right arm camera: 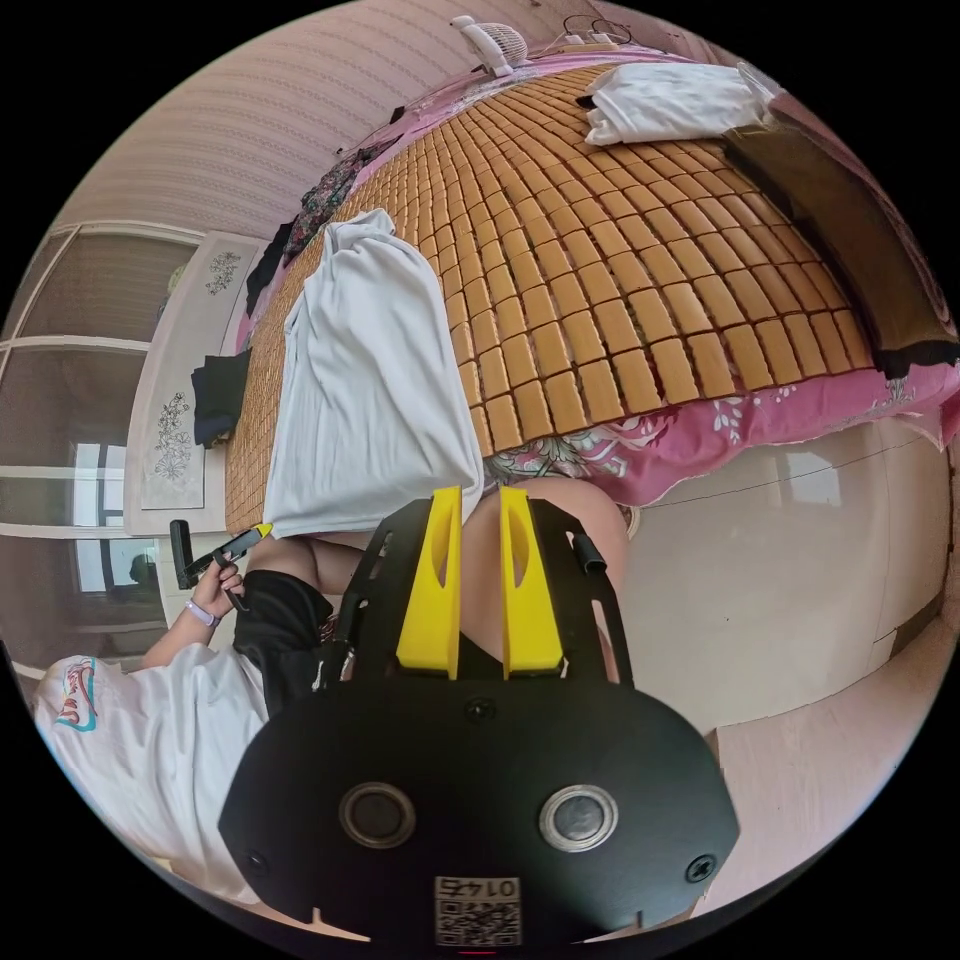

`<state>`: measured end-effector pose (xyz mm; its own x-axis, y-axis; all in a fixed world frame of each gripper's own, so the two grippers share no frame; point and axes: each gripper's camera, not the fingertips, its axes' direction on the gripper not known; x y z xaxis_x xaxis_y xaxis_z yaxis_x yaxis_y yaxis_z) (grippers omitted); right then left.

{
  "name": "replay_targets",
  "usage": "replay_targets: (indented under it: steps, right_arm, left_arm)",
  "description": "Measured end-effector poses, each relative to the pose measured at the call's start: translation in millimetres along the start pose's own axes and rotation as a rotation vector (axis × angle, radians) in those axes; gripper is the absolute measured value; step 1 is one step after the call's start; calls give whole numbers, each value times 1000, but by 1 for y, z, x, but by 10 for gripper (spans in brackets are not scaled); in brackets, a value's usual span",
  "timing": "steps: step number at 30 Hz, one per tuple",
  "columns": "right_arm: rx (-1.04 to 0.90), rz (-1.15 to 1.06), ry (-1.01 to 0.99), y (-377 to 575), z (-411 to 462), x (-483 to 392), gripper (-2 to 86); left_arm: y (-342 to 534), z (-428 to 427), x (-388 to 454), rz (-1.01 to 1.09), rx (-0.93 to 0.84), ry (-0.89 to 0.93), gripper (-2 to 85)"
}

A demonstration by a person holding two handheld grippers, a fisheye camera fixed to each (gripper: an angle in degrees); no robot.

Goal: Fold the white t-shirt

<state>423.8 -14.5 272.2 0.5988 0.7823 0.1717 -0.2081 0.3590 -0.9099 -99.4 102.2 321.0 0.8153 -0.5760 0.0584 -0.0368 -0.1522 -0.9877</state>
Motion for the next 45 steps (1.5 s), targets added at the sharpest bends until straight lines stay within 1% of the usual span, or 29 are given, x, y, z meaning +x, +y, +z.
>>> replay_targets:
  steps: [5,9,13,16,18,19,21,22,23,24,25,26,27,28,29,30,31,32,33,34,35,36,38,40,41,42,44,45]
  right_arm:
    - [-48,-31,-5,2,7,-4,52]
    - [-103,-53,45,6,15,-2,27]
    - [-67,-137,21,23,5,-7,14]
    - [-5,-154,-59,44,-14,-4,11]
    - [88,-147,-201,63,-39,2,8]
    - [119,-146,-254,67,-47,4,8]
    - [271,-136,-499,84,-82,12,6]
    - [313,-134,-554,88,-92,13,6]
    - [406,-156,-652,95,-114,12,6]
    - [491,-203,-732,101,-138,7,6]
    - [529,-233,-763,104,-150,2,6]
    - [605,-305,-818,110,-178,-10,5]
    - [683,-398,-857,118,-209,-26,5]
    - [716,-446,-870,123,-225,-35,5]
    - [777,-547,-882,133,-259,-57,5]
    - [832,-653,-891,146,-292,-80,5]
    - [860,-708,-893,154,-309,-92,5]
    - [915,-821,-890,172,-342,-117,4]
    - [983,-933,-877,193,-372,-141,4]
    - [1016,-984,-865,203,-386,-152,4]
    - [1087,-1075,-823,225,-414,-174,4]
    - [1150,-1152,-769,246,-438,-194,3]
    - [1223,-1241,-695,271,-469,-223,3]
    - [1252,-1308,-645,289,-492,-249,3]
    - [1274,-1354,-585,298,-500,-266,2]
    - [1281,-1359,-478,300,-504,-283,2]
    - [1240,-1324,-355,286,-497,-307,2]
    - [1171,-1277,-311,264,-485,-319,2]
  left_arm:
    - [24,4,8,58,-23,-9,-7]
    - [46,2,6,64,-16,0,-7]
    - [77,-13,5,91,27,38,-7]
    - [99,-32,9,137,90,83,-7]
    - [111,-48,13,171,139,115,-7]
    - [120,-63,19,212,195,141,-7]
    - [131,-93,28,278,302,186,-7]
    - [137,-117,36,331,379,221,-7]
    - [143,-146,44,386,473,236,-7]
    - [147,-160,48,412,522,239,-7]
    - [155,-192,57,463,623,246,-7]
    - [166,-225,66,519,720,257,-7]
    - [172,-242,70,545,767,262,-7]
    - [185,-277,79,596,850,266,-7]
    - [203,-313,88,647,947,266,-7]
    - [214,-330,93,676,996,261,-7]
    - [238,-365,102,736,1097,239,-7]
    - [264,-397,111,796,1204,213,-7]
    - [279,-412,115,825,1259,199,-7]
    - [307,-440,122,873,1365,173,-7]
    - [334,-464,128,898,1478,149,-7]
    - [347,-476,130,905,1530,134,-7]
    - [386,-515,136,909,1692,83,-7]
    - [405,-536,139,903,1772,34,-7]
    - [413,-547,141,894,1807,-7,-7]
    - [415,-551,141,885,1815,-29,-7]
    - [402,-563,137,808,1770,-82,-7]
    - [394,-564,134,785,1737,-83,-7]
